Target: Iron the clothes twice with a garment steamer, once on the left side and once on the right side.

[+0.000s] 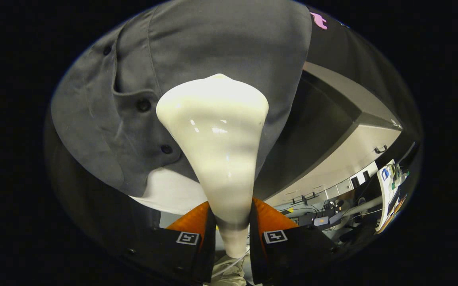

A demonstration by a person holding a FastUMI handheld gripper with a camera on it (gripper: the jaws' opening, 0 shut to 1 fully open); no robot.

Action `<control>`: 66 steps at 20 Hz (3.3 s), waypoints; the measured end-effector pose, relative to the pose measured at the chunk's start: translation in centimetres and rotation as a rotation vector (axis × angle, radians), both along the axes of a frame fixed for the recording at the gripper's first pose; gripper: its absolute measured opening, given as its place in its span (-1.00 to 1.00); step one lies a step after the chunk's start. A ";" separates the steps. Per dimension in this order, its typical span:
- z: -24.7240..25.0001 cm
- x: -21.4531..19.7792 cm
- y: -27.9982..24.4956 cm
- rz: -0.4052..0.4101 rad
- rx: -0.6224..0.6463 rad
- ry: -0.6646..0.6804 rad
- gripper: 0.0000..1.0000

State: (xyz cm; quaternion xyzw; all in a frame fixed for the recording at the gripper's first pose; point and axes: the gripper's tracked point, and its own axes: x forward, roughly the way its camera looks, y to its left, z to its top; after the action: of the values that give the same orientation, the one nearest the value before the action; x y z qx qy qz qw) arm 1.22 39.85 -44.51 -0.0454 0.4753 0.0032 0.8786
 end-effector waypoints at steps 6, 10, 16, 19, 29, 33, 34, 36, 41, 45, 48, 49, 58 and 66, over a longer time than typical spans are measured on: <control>-4.2 -1.6 0.2 -0.010 -0.010 0.077 -0.11; -6.0 -2.5 0.5 -0.014 -0.009 0.117 -0.10; -6.2 -3.4 0.5 -0.023 -0.002 0.131 -0.10; -5.6 -3.6 0.3 -0.045 -0.003 0.118 -0.10; 1.3 -4.8 0.2 -0.120 0.023 0.019 -0.10; 5.1 -5.1 -0.1 -0.127 0.021 -0.049 -0.10; 6.3 -5.1 0.2 -0.119 0.022 -0.072 -0.10; 8.3 -5.0 0.6 -0.107 0.026 -0.114 -0.11; 13.7 -4.9 2.2 -0.082 0.033 -0.197 -0.11; 17.8 -4.4 4.2 -0.048 0.049 -0.261 -0.11; 20.9 -4.2 6.2 -0.011 0.054 -0.309 -0.11; 21.8 -4.0 6.6 -0.003 0.052 -0.323 -0.11; 26.9 -1.2 12.1 0.066 0.042 -0.413 -0.11; 27.9 1.5 17.2 0.137 0.023 -0.433 -0.11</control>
State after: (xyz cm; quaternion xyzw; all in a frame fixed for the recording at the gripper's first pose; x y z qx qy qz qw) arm 2.76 57.06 -16.60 -0.0673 0.2712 0.0587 0.9584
